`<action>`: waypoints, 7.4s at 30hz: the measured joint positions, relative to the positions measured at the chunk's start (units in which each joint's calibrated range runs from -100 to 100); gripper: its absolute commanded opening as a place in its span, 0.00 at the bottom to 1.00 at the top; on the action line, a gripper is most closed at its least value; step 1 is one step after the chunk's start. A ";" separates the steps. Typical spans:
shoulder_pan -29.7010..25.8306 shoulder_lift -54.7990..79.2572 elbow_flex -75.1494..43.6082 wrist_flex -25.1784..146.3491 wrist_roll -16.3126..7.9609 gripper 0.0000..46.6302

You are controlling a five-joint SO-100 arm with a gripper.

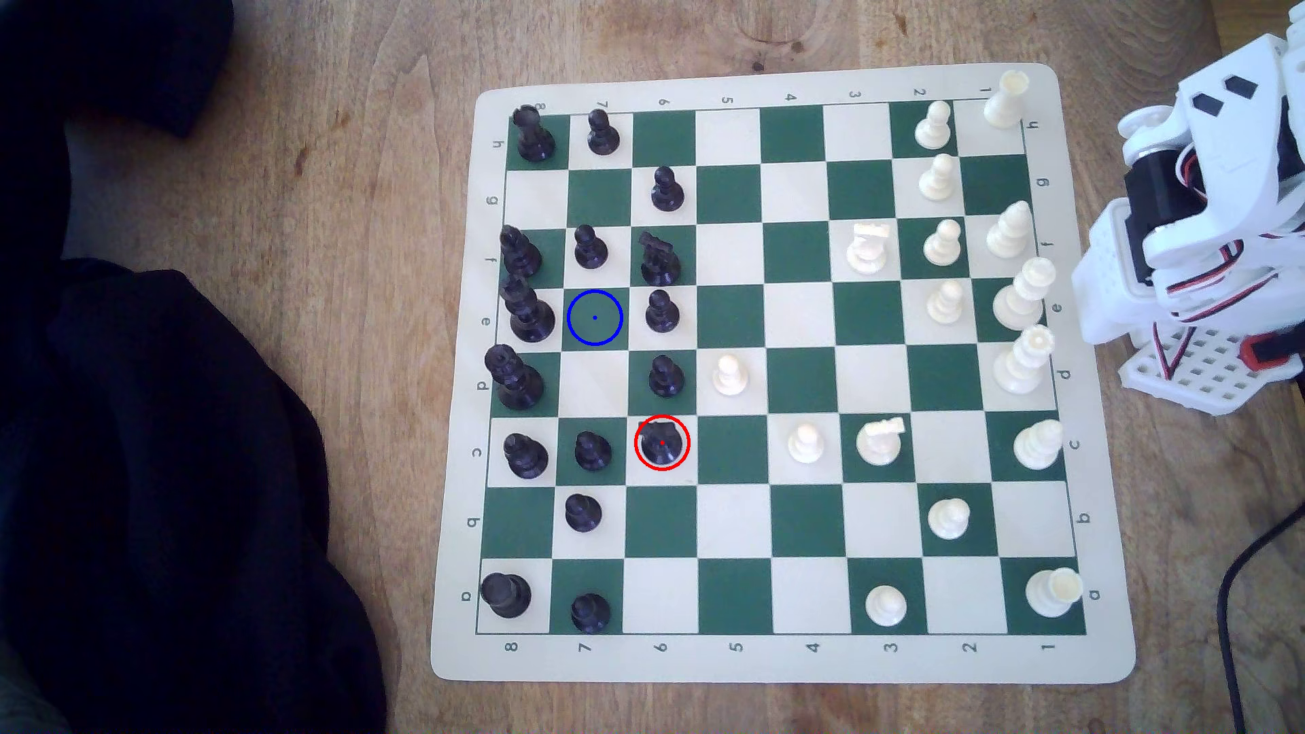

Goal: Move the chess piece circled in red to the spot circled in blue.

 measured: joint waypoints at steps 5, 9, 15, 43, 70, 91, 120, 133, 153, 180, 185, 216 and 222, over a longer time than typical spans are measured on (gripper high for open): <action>-0.88 0.00 0.00 0.08 0.00 0.00; -1.70 0.00 0.00 4.46 0.20 0.00; -2.36 0.00 0.00 16.73 0.20 0.00; -1.18 7.12 -13.92 115.86 -0.68 0.00; -10.03 75.99 -70.76 148.21 -15.24 0.24; -7.89 99.54 -91.19 157.13 -15.82 0.28; -9.88 108.25 -95.89 155.94 -15.82 0.24; -9.96 110.52 -95.89 153.63 -15.82 0.20; -10.91 111.10 -95.98 153.63 -16.31 0.00; -3.69 105.15 -109.08 164.70 -15.09 0.00; -1.47 106.66 -109.08 161.91 -14.55 0.00; 1.77 119.65 -111.07 155.78 -12.65 0.00; 2.06 120.07 -111.07 155.30 -12.45 0.01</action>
